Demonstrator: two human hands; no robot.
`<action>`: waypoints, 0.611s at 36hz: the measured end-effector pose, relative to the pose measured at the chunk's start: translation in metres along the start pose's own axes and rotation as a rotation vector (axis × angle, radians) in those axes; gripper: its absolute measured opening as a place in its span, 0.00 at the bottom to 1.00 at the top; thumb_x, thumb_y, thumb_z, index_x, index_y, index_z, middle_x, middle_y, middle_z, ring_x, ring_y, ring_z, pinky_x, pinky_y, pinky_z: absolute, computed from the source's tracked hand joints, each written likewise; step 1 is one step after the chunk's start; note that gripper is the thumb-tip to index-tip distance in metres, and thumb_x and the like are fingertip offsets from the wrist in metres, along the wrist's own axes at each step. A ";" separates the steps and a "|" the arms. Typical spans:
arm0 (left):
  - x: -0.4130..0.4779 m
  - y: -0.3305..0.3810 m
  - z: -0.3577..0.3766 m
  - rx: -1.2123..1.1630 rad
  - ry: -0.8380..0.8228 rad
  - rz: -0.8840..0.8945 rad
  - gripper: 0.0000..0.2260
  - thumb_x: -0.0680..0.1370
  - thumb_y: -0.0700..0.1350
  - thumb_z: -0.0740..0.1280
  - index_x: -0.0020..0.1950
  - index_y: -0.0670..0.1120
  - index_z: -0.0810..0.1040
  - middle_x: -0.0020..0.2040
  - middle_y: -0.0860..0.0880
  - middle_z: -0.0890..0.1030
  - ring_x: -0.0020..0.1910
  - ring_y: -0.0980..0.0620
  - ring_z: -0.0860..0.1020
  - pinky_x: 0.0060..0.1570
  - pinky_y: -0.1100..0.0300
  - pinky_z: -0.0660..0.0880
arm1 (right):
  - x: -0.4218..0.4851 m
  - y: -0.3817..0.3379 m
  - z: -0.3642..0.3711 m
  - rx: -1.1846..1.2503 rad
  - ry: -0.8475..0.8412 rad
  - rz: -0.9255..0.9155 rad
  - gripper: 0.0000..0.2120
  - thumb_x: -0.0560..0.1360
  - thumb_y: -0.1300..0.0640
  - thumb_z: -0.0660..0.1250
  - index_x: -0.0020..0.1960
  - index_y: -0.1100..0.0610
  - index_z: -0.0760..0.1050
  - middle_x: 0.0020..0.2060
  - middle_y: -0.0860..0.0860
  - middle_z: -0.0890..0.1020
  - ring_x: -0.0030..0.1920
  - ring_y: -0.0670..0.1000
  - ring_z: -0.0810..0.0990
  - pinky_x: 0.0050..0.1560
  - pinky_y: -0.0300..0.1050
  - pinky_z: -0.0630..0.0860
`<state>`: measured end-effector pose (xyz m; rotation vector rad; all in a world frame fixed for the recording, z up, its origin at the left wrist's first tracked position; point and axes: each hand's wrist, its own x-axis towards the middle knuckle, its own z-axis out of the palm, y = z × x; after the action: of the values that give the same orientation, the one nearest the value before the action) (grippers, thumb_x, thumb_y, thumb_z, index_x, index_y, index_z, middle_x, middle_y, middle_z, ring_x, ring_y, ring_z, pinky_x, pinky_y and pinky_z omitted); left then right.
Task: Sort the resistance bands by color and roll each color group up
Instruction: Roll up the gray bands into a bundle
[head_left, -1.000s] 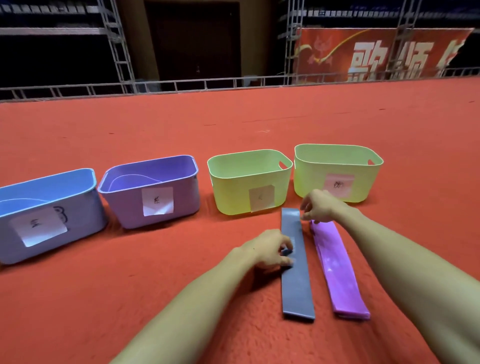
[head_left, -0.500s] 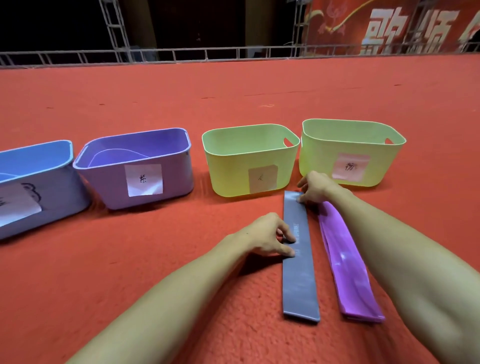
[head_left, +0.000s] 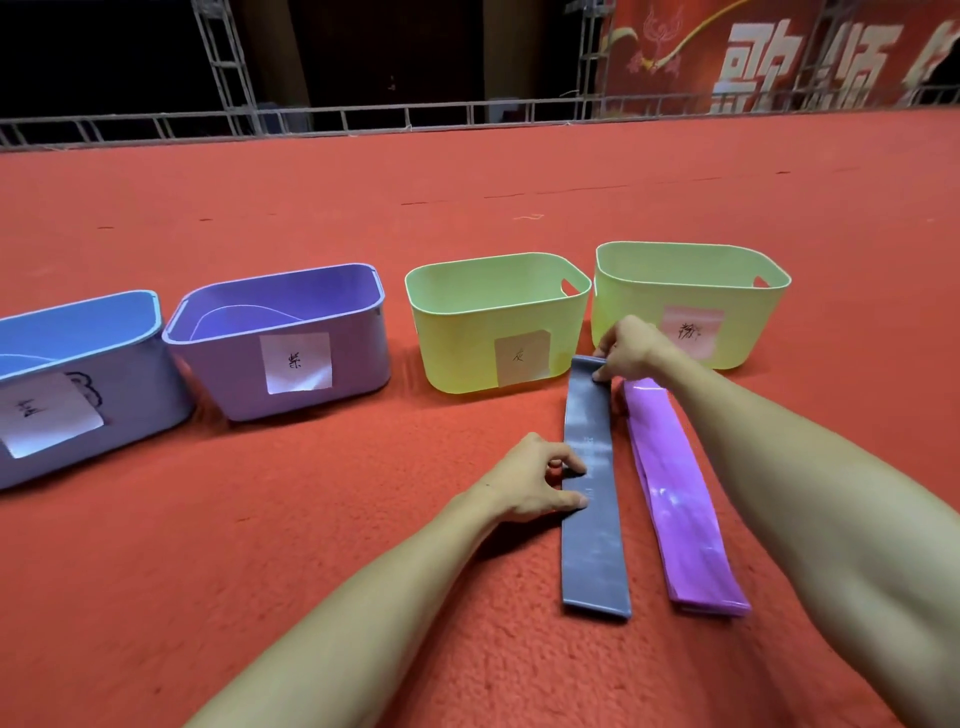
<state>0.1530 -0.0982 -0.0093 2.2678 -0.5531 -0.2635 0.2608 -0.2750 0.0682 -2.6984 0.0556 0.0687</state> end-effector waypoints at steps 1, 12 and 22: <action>-0.003 0.000 0.003 0.010 0.009 -0.006 0.17 0.69 0.50 0.76 0.56 0.47 0.81 0.51 0.47 0.76 0.44 0.54 0.74 0.52 0.61 0.75 | -0.004 0.000 -0.004 0.040 0.000 0.000 0.09 0.66 0.61 0.78 0.39 0.57 0.77 0.33 0.52 0.77 0.38 0.53 0.75 0.40 0.42 0.71; -0.039 0.016 0.014 -0.042 0.111 0.011 0.25 0.71 0.39 0.74 0.66 0.47 0.73 0.60 0.46 0.79 0.55 0.49 0.76 0.52 0.71 0.66 | -0.052 -0.006 -0.053 0.531 0.035 -0.049 0.11 0.71 0.73 0.69 0.40 0.59 0.71 0.40 0.58 0.75 0.42 0.58 0.79 0.44 0.54 0.81; -0.078 0.026 0.005 -0.338 0.080 0.037 0.33 0.70 0.29 0.72 0.68 0.54 0.67 0.54 0.44 0.73 0.23 0.59 0.73 0.24 0.68 0.68 | -0.088 -0.039 -0.076 0.570 0.145 -0.142 0.10 0.72 0.72 0.69 0.39 0.60 0.73 0.36 0.56 0.77 0.38 0.56 0.79 0.43 0.55 0.82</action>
<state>0.0743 -0.0803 0.0077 1.9305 -0.4698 -0.2277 0.1780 -0.2697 0.1584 -2.1258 -0.0640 -0.1623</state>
